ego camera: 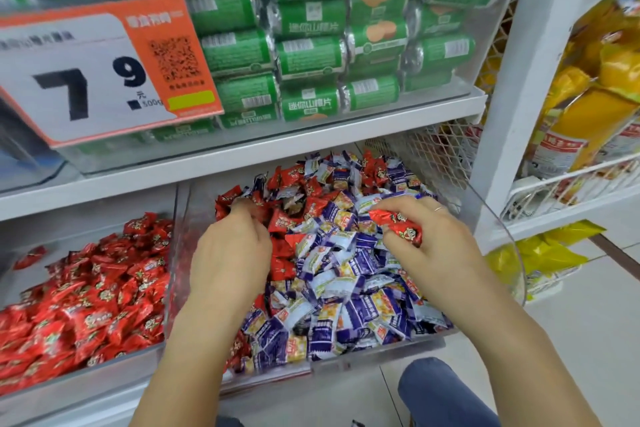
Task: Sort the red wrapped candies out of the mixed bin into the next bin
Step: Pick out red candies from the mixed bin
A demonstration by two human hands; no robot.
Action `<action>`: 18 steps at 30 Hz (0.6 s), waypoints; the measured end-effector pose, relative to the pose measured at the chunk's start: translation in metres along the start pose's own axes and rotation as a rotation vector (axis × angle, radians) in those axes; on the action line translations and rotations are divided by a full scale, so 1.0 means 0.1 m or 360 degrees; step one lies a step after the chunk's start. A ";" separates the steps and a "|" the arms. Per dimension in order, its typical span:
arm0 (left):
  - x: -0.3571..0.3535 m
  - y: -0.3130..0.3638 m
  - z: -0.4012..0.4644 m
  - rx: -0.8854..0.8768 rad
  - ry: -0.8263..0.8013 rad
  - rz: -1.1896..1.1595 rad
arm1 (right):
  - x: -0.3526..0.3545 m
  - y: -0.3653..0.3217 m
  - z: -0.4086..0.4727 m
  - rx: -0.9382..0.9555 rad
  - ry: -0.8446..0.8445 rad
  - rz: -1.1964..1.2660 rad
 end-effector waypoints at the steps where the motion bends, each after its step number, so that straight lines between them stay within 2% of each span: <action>1: -0.03 0.00 0.01 -0.0044 -0.0042 -0.0026 | 0.00 0.00 0.00 -0.0001 0.0008 0.0007; 9: -0.45 0.05 -0.09 -0.0152 -0.0585 0.0114 | -0.03 -0.02 0.00 0.0005 0.0000 -0.0083; 13: -0.54 0.09 -0.13 -0.0211 -0.0661 0.0258 | -0.07 0.00 0.01 -0.0023 -0.0033 -0.0156; 18: -0.56 0.05 -0.13 -0.0199 -0.0705 0.0115 | -0.07 0.00 0.00 -0.0034 -0.0055 -0.0161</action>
Point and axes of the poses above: each hand's wrist, its own z-axis towards the middle knuckle, its own x-axis out of the back of the hand, y = z × x, the point moved 8 cm from there along z, towards the middle knuckle, and after that the axes turned 2 degrees about -x, right-handed, at the moved point
